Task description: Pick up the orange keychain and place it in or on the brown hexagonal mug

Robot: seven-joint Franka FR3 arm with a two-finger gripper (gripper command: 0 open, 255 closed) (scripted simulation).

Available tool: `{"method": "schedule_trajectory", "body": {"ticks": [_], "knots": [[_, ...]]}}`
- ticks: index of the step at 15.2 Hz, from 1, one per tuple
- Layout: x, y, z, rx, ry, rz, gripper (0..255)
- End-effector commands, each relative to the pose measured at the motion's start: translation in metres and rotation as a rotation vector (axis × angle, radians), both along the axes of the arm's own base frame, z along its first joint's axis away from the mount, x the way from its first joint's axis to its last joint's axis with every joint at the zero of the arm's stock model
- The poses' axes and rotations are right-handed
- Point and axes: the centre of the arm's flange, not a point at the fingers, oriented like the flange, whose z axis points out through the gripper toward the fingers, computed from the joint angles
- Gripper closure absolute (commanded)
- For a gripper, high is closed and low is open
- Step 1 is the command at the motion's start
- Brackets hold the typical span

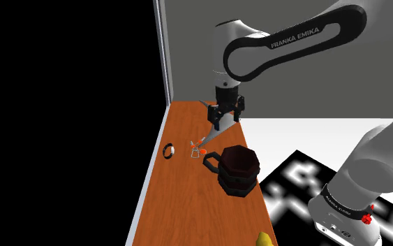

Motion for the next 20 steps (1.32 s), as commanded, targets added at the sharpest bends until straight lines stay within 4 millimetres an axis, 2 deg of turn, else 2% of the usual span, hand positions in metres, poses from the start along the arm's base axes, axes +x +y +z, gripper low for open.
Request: {"method": "schedule_trajectory", "body": {"ticks": [1, 11, 19, 20], "knots": [[0.016, 0.015, -0.013, 0.001, -0.004, -0.028, 0], [0.108, 0.085, -0.070, -0.004, -0.020, -0.158, 0], [0.108, 0.088, -0.112, -0.004, -0.021, -0.163, 0], [0.108, 0.088, -0.112, -0.004, -0.021, -0.163, 0]]}}
